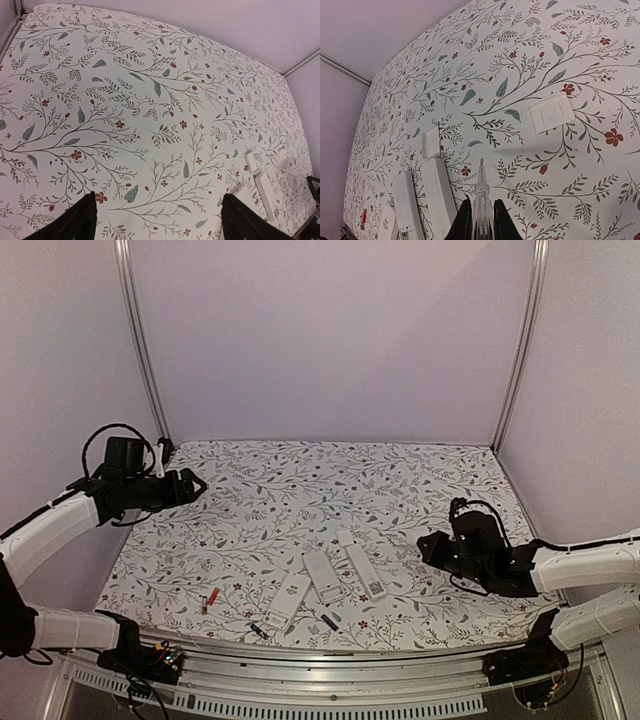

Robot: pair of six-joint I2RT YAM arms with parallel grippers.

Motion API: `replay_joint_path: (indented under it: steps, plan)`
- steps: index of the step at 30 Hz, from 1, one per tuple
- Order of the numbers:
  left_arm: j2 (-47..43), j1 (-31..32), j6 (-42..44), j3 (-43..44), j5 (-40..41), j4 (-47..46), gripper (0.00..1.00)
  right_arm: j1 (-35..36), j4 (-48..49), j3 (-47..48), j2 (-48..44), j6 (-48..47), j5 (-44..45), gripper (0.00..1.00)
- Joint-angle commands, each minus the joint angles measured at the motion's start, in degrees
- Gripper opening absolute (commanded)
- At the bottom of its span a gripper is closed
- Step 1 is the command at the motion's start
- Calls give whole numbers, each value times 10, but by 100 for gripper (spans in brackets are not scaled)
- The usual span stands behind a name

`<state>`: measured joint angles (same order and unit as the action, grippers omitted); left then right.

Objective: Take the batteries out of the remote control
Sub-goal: Place the screwdriver at the center of the board.

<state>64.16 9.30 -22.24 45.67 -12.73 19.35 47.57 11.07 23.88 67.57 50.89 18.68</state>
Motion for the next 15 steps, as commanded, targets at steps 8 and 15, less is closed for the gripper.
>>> replay_joint_path:
  steps: [8, 15]
  plan:
    - [-6, -3, 11, -15, 13, 9, 86, -3, 28, -50, 40, 61, 45, 19]
    - [-4, -3, 11, -17, 9, 10, 86, -3, 27, -59, 43, 73, 30, 45]
